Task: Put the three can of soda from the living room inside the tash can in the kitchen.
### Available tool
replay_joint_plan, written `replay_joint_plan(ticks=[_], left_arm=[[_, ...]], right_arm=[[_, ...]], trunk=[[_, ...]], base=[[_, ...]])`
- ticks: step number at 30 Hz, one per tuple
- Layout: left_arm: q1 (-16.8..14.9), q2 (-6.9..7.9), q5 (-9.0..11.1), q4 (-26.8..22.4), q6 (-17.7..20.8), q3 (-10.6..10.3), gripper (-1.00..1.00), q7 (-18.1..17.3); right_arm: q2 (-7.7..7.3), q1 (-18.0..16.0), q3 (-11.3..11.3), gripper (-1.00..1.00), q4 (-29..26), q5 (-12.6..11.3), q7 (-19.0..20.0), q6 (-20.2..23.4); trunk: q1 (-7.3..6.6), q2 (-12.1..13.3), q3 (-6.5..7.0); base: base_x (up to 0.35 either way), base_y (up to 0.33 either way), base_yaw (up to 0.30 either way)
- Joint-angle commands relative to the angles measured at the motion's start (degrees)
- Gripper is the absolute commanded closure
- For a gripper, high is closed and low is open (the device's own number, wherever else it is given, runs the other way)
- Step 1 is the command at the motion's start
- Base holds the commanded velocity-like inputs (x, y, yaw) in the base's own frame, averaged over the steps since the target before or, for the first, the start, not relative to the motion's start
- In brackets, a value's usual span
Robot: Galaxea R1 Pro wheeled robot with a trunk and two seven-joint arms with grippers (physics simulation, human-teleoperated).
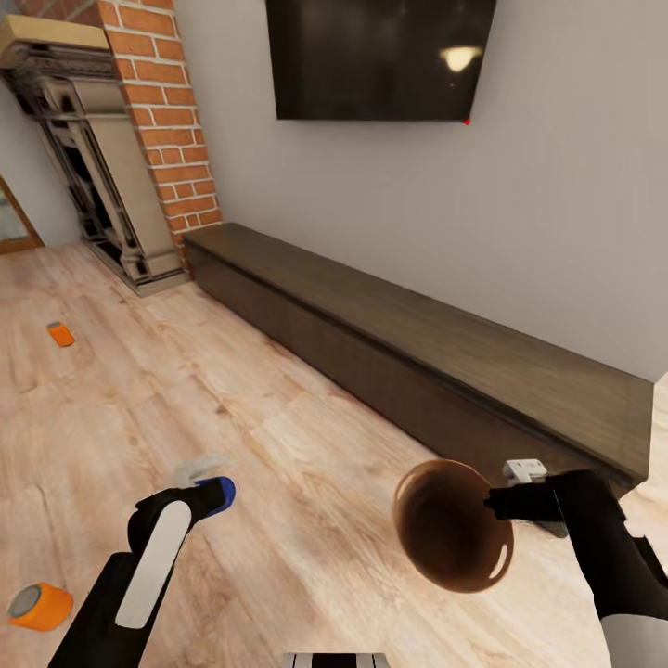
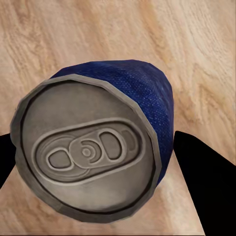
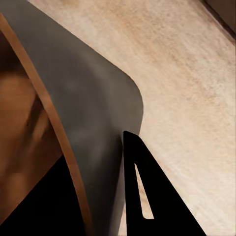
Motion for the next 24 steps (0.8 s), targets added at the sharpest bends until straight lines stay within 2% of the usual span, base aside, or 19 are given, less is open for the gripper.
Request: replay_joint_plan(ticks=[1, 3, 8, 11, 12, 13, 14, 17, 18, 20, 21, 23, 24], left_arm=[[0.05, -0.19, -0.08, -0.03, 0.23, 0.13, 1.00, -0.04], [0.10, -0.42, -0.09, -0.27, 0.47, 0.02, 1.00, -0.08], [-0.12, -0.57, -0.10, -3.51, 1.90, -1.40, 1.00, -0.06], [-3.61, -1.87, -0.10, -3.91, 6.91, -1.99, 1.00, -0.09], [-6.59, -2.68, -0.03, -4.01, 10.18, -2.18, 1.00, -0.17], [-7.57, -2.95, 0.17, -4.03, 10.86, -2.25, 1.00, -0.21], [-9.30, -3.54, 1.45, -4.06, 11.85, -2.54, 1.00, -0.26], [-11.75, -4.25, 8.60, -4.09, 12.97, -6.15, 1.00, -0.36], [-11.92, -4.34, 9.50, -4.10, 13.04, -6.61, 1.00, -0.37], [-12.39, -4.65, 13.87, -4.10, 13.29, -8.51, 1.00, -1.45], [-12.44, -4.67, 14.94, -4.10, 13.30, -8.97, 1.00, -2.02], [-12.55, -4.67, 18.73, -4.11, 13.30, -10.80, 1.00, -4.08], [-12.57, -4.70, 19.91, -4.11, 13.30, -11.47, 1.00, -4.67]], right_arm=[[1.25, -0.31, 0.16, 1.00, 0.37, 0.05, -1.54, 0.21], [2.68, -0.58, 0.35, 1.00, 0.58, 0.42, -3.46, 0.25], [3.27, -0.68, 0.27, 1.00, 0.62, 0.56, -4.25, 0.41], [3.38, -0.73, 0.53, 1.00, 0.98, 0.64, -4.47, 0.31], [3.39, -0.75, 0.70, 1.00, 1.07, 0.66, -4.58, 0.27], [3.39, -0.76, 0.73, 1.00, 1.09, 0.67, -4.61, 0.26], [3.39, -0.76, 0.78, 1.00, 1.12, 0.67, -4.67, 0.24], [3.40, -0.79, 0.85, 1.00, 1.16, 0.73, -4.80, 0.19], [3.40, -0.80, 0.86, 1.00, 1.16, 0.74, -4.83, 0.19], [3.40, -0.88, 0.82, 1.00, 1.59, 0.80, -4.90, 0.17], [3.40, -0.90, 0.81, 1.00, 1.76, 0.81, -4.92, 0.16], [3.40, -0.96, 0.80, 1.00, 2.25, 0.84, -4.97, 0.11], [3.40, -1.00, 0.79, 1.00, 2.40, 0.85, -4.98, 0.09]], trunk=[[-0.03, 0.01, 0.24], [-0.09, 0.04, 0.68], [-0.21, 0.10, 1.79], [-0.29, 0.14, 2.45], [-0.32, 0.16, 2.67], [-0.34, 0.17, 2.90], [-0.37, 0.18, 3.12], [-0.45, 0.22, 3.78], [-0.47, 0.24, 4.00], [-0.52, 0.26, 4.45], [-0.55, 0.28, 4.67], [-0.60, 0.30, 5.11], [-0.63, 0.32, 5.33]], base=[[0.000, 0.000, 0.299], [0.000, 0.000, 0.299], [0.000, 0.000, 0.299], [0.000, 0.000, 0.299], [0.000, 0.000, 0.299], [0.000, 0.000, 0.299], [0.000, 0.000, 0.299], [0.000, 0.000, 0.299], [0.000, 0.000, 0.299], [0.000, 0.000, 0.299], [0.000, 0.000, 0.299], [0.000, 0.000, 0.299], [0.000, 0.000, 0.299]])
